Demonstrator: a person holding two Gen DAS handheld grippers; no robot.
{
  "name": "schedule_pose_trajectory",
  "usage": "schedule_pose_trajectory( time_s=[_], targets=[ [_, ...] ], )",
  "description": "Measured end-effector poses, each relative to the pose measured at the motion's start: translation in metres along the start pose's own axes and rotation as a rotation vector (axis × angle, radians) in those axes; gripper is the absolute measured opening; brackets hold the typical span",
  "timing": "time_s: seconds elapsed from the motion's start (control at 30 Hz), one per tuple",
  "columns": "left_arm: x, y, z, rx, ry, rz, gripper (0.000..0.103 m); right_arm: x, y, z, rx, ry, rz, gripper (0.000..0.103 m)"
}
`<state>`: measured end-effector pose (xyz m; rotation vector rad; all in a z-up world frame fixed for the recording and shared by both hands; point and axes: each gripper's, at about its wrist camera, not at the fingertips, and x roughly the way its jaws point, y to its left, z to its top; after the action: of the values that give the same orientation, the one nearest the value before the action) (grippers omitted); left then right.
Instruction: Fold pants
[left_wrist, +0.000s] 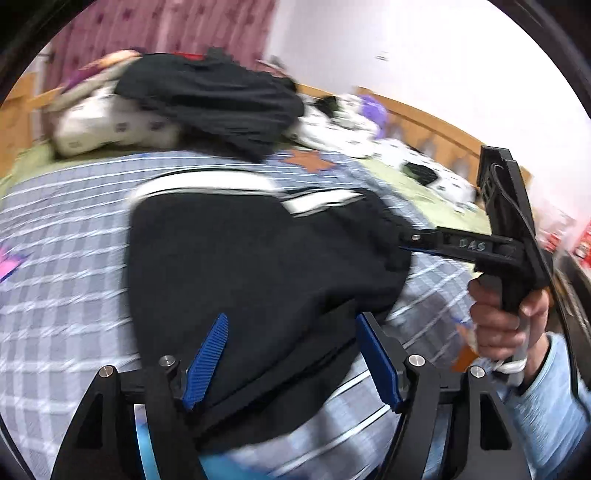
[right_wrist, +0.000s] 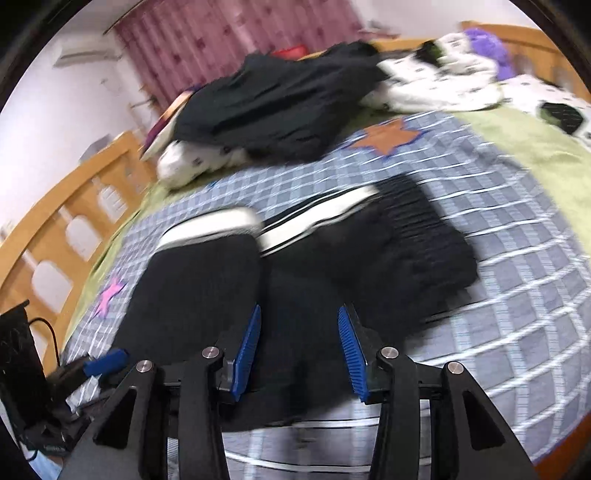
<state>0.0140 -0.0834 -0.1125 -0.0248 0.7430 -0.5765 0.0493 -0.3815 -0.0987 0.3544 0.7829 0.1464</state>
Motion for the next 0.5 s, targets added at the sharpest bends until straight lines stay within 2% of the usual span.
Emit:
schedule_pose_trajectory(
  time_s=[0.03, 0.1, 0.2, 0.27, 0.33, 0.37, 0.4, 0.43, 0.5],
  targets=[
    [-0.008, 0.01, -0.009, -0.016, -0.007, 0.042, 0.072, 0.008, 0.008, 0.0, -0.018, 0.022, 0.027, 0.051],
    [-0.013, 0.029, -0.023, -0.058, 0.005, 0.116, 0.081, 0.028, 0.024, 0.001, -0.053, 0.079, 0.051, 0.054],
    [-0.003, 0.045, -0.04, -0.138, 0.062, 0.1, 0.081, 0.06, 0.041, 0.003, -0.098, 0.181, 0.046, 0.054],
    [0.009, 0.047, -0.047, -0.167, 0.095, 0.108, 0.081, 0.086, 0.046, 0.005, -0.099, 0.26, 0.008, 0.052],
    [0.021, 0.04, -0.047, -0.166, 0.103, 0.113, 0.081, 0.106, 0.049, 0.006, -0.092, 0.32, 0.036, 0.039],
    [0.027, 0.035, -0.046, -0.148, 0.102, 0.13, 0.082, 0.109, 0.05, 0.007, -0.096, 0.322, 0.034, 0.033],
    [0.03, 0.033, -0.045, -0.134, 0.11, 0.142, 0.083, 0.108, 0.055, 0.009, -0.125, 0.3, 0.043, 0.017],
    [0.037, 0.028, -0.045, -0.109, 0.123, 0.162, 0.084, 0.104, 0.057, 0.012, -0.146, 0.281, 0.066, 0.012],
    [0.045, 0.021, -0.046, -0.064, 0.123, 0.215, 0.085, 0.09, 0.059, 0.02, -0.165, 0.222, 0.116, 0.011]
  ],
)
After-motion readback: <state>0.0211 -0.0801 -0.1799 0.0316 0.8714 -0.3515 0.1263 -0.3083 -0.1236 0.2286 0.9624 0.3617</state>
